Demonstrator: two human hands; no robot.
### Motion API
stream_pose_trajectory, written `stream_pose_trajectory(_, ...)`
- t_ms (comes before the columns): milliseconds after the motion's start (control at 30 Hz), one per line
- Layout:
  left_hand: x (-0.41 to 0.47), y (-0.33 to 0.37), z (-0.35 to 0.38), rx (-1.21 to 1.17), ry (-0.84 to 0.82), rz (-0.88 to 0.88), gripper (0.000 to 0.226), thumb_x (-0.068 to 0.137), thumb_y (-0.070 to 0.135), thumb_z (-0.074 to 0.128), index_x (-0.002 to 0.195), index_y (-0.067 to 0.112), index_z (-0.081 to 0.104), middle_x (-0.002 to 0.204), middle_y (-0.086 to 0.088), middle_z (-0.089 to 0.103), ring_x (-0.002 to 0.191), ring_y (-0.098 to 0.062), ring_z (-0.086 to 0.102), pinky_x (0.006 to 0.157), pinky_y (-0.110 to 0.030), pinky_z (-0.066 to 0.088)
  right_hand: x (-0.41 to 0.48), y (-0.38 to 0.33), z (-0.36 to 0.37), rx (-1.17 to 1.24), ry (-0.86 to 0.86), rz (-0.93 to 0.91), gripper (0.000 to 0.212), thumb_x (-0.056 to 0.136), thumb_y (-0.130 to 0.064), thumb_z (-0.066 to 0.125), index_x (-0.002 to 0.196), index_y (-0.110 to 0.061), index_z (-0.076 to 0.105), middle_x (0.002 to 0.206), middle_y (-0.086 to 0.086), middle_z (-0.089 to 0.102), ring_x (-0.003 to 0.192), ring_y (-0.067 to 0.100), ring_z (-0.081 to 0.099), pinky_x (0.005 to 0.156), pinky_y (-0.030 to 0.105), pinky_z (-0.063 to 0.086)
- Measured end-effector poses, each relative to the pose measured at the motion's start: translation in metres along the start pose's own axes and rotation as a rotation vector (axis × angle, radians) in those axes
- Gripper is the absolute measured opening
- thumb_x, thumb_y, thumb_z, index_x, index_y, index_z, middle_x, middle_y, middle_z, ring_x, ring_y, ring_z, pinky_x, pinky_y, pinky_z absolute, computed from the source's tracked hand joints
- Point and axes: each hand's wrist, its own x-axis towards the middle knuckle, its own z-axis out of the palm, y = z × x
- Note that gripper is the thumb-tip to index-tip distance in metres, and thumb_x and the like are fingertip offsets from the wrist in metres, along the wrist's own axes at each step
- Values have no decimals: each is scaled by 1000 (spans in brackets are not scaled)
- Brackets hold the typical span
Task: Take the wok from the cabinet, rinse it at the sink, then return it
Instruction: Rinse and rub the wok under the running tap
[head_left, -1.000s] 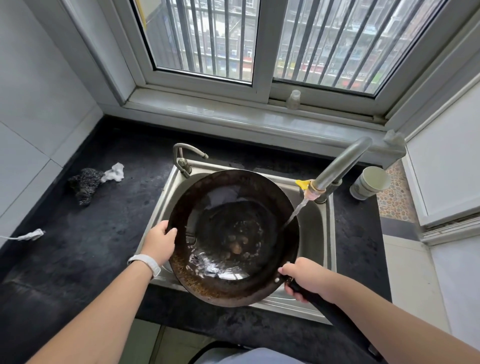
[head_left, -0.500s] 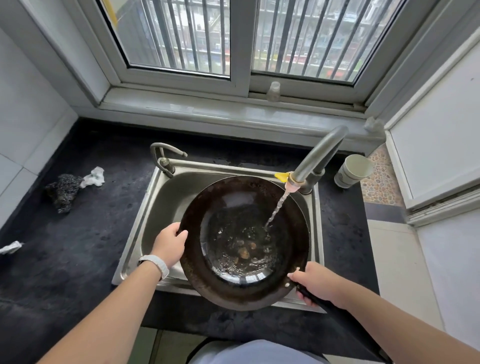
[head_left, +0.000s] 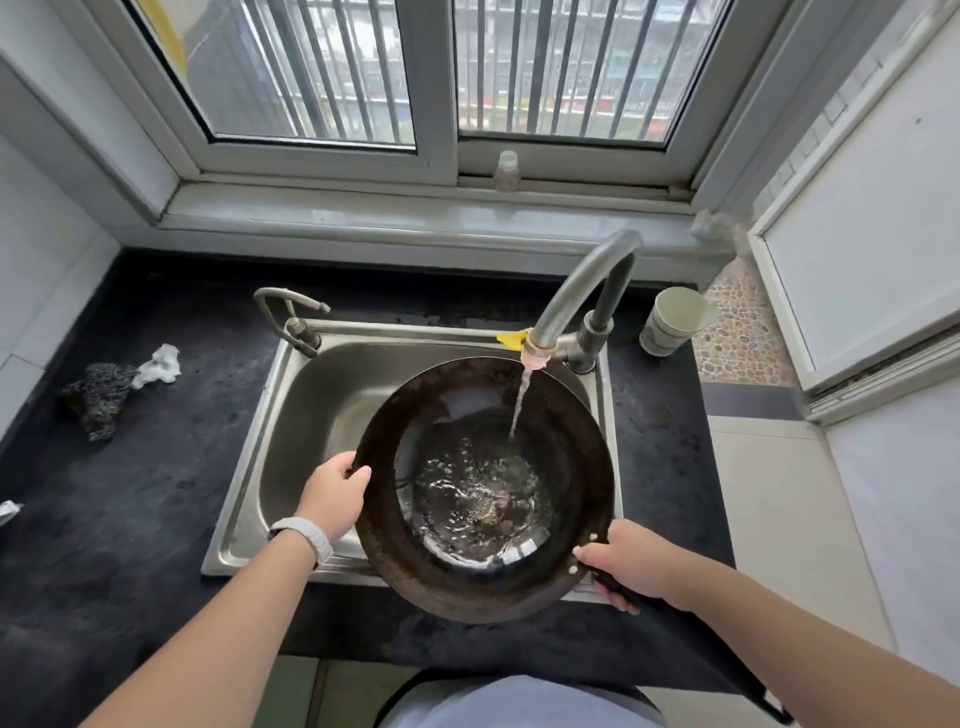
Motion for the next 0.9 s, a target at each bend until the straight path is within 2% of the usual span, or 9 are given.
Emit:
stream_pose_trajectory(200,-1,7,11,-20,-18,-21,19,97,13,51,92,8,69,90,-21,71,75,-24,59,69,-34,46,-1,18,-7,24,-14,1,51,101,-29,50,55,-7,55,46,8,57,33,19,46,58,31,45)
stream_pose_trajectory(367,1,34,23,-34,11,11,13,95,11,55,99,18,65,93,3,70,94,-22,64,82,-34,49,-5,31,-15,45,-3,4,49,100,-27,49,56,-6,56,42,5,56,33,19,45,62,33,43)
stream_pose_trajectory(467,7,49,28,16,17,27,15,95,16,58,109,22,60,102,3,66,100,-20,61,89,-33,47,-5,39,-19,53,-7,2,50,98,-29,49,53,-8,57,43,7,56,33,20,45,63,34,42)
stream_pose_trajectory(567,15,59,32,77,-17,46,29,94,18,59,122,17,61,111,2,66,109,-20,62,96,-34,47,-6,44,-21,63,-5,-8,50,97,-29,49,53,-8,57,44,9,56,34,22,45,62,35,42)
stream_pose_trajectory(767,18,91,48,363,6,277,41,92,19,59,133,13,59,134,-7,58,124,-25,53,107,-38,41,-6,46,-23,99,-11,-28,47,94,-28,50,52,-8,56,45,11,55,34,22,45,61,37,41)
stream_pose_trajectory(833,19,105,60,373,-1,362,41,93,18,58,133,11,58,134,-5,57,127,-22,51,108,-36,38,-6,46,-23,100,-18,-23,46,93,-28,50,52,-8,56,46,11,55,34,22,45,62,37,42)
stream_pose_trajectory(900,17,126,71,254,-82,334,41,95,18,56,136,14,55,132,1,57,124,-16,52,107,-33,40,-6,45,-24,102,-21,-22,45,92,-29,50,54,-7,57,47,12,55,34,22,45,62,36,42)
